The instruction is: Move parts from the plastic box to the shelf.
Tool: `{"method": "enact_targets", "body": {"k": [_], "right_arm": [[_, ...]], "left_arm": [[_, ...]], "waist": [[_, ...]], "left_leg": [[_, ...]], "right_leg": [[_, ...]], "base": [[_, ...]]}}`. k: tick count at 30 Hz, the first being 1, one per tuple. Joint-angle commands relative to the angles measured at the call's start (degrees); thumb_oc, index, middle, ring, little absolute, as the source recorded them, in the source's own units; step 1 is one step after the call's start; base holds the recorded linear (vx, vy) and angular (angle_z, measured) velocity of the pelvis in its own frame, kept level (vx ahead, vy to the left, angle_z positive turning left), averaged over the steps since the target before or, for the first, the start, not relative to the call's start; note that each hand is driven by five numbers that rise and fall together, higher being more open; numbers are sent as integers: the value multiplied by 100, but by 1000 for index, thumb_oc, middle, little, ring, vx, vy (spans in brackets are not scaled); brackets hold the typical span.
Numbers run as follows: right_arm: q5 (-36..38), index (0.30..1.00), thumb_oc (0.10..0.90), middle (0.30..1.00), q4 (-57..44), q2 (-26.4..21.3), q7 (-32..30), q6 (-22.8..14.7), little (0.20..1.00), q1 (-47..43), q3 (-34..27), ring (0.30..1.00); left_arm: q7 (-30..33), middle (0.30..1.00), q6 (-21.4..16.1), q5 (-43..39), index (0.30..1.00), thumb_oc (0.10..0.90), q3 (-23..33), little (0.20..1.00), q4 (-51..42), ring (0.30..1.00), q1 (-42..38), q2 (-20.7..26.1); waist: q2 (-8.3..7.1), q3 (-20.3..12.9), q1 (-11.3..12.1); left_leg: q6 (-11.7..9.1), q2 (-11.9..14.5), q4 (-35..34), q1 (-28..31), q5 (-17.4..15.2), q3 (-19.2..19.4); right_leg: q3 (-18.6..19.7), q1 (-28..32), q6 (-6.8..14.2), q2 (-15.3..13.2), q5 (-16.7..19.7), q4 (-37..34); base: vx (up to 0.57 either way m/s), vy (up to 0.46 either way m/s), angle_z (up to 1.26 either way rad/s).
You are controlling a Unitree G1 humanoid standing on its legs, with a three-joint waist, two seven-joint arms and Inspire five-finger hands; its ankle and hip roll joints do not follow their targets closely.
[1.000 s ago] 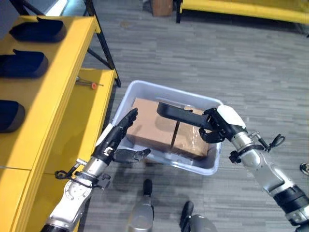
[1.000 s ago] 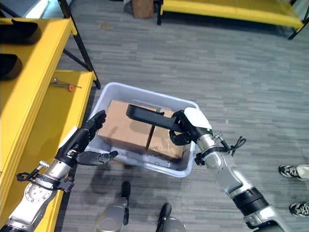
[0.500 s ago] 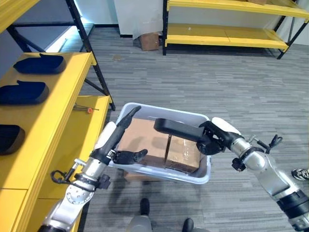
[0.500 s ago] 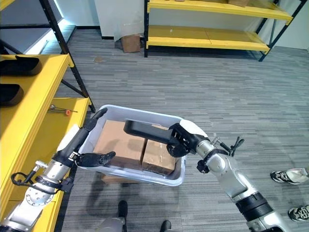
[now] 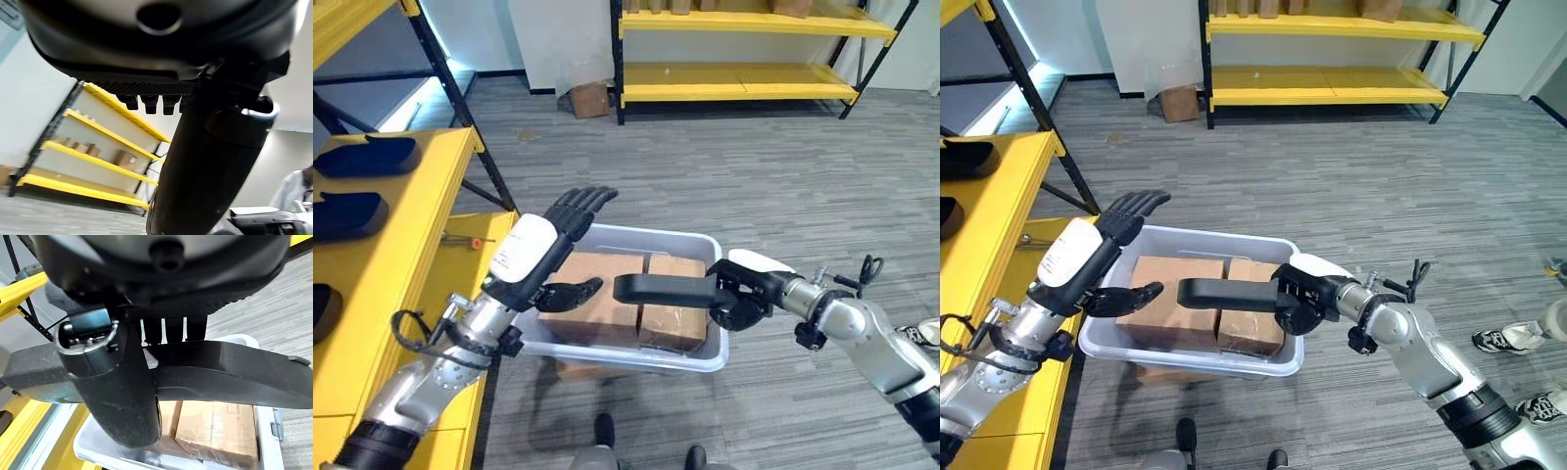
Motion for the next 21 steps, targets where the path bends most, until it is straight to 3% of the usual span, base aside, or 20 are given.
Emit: {"method": "enact_targets", "body": {"k": [1,10,17,21], "right_arm": [[270,300,400,300,-550,-131,-190,-318,300,-997,-49,300],[-299,300,400,300,-1040,-10,-248,-391,300,-1436,173,300],[-524,300,400,300,-982,63,-344,-337,300,-1569,191,300],[-608,300,400,300,-1025,-18,-480,-297,300,-1491,81,300]], "left_arm": [[-32,1000,-339,-518,1000,900,-155,1000,111,1000,-515,-77],[-597,1000,-325,-636,1000,900,-775,1000,273,1000,-701,-364],[-622,1000,-136,-642,1000,900,-862,1000,231,1000,-612,-426],[-590,1000,-352,-680,1000,900,-761,1000,323,1000,-433,-437]], "waist": [[-126,-666,-15],[-61,-711,-85],[-27,-695,-66],[-27,-694,-66]], "left_leg": [[-273,360,-49,354,-588,-108],[-285,379,-49,381,-624,-45],[-281,384,-31,390,-638,-60],[-288,399,-19,366,-633,-56]], "right_leg": [[-83,-256,-66,42,-397,482],[14,-279,-70,40,-373,432],[37,-284,-93,47,-407,462],[37,-311,-111,55,-419,477]], "base": [[12,6,-17],[17,10,-7],[10,5,-2],[0,0,0]]}}
